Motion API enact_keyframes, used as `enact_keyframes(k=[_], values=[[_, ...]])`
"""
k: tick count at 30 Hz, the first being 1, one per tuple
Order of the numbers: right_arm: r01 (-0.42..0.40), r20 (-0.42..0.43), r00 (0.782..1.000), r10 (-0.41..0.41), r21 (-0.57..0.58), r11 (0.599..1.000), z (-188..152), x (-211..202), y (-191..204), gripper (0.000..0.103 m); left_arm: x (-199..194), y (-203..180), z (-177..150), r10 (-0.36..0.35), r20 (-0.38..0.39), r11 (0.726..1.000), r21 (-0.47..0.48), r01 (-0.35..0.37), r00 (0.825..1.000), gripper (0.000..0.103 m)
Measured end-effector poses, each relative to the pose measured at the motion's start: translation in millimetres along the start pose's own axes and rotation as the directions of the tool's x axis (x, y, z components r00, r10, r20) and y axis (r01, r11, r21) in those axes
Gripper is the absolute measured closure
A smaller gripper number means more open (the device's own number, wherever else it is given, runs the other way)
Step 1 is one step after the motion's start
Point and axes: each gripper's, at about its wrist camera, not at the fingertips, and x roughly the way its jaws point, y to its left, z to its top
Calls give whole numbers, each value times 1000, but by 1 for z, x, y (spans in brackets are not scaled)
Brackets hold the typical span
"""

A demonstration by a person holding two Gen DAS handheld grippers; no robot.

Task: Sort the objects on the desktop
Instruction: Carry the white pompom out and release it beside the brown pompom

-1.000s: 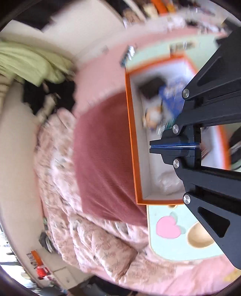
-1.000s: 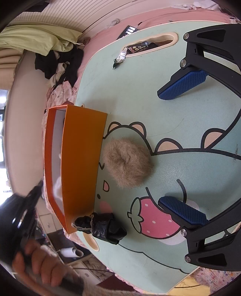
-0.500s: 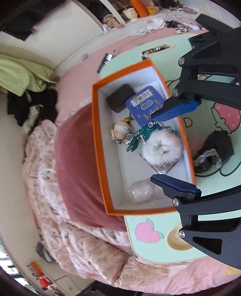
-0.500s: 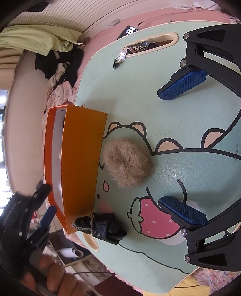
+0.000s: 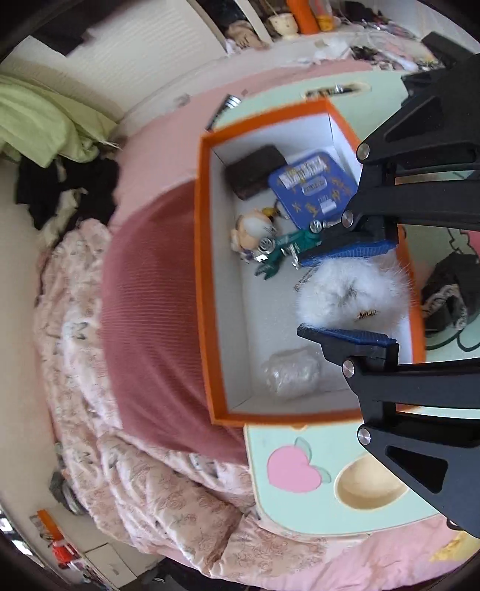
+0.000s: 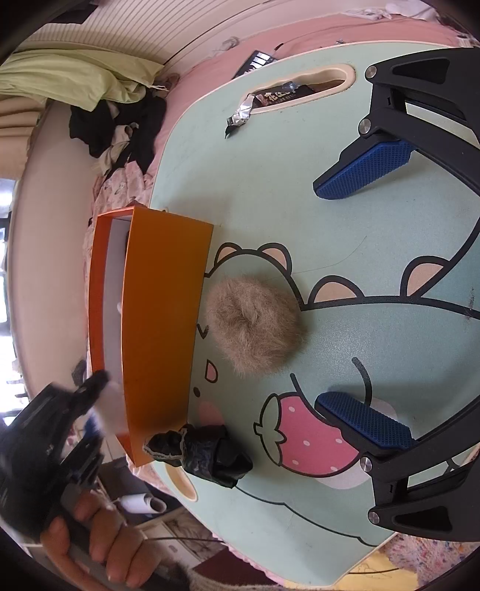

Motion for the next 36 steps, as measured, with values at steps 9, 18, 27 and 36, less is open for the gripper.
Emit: enact_keyframes(k=[9, 18, 27, 36], values=[[0, 0, 1000, 0, -1, 1000, -1, 0, -1, 0, -55, -18, -72, -207, 60, 974, 103, 200, 976, 70], [-1, 1, 1000, 1, 0, 1000, -1, 0, -2, 0, -16, -31, -115, -215, 44, 973, 96, 210, 976, 51], [-1, 1, 1000, 1, 0, 1000, -1, 0, -2, 0, -60, -2, -164, -69, 287, 997, 59, 54, 955, 20], [0, 1, 1000, 0, -2, 1000, -3, -1, -1, 0, -6, -7, -218, 136, 234, 979, 119, -167, 963, 1]])
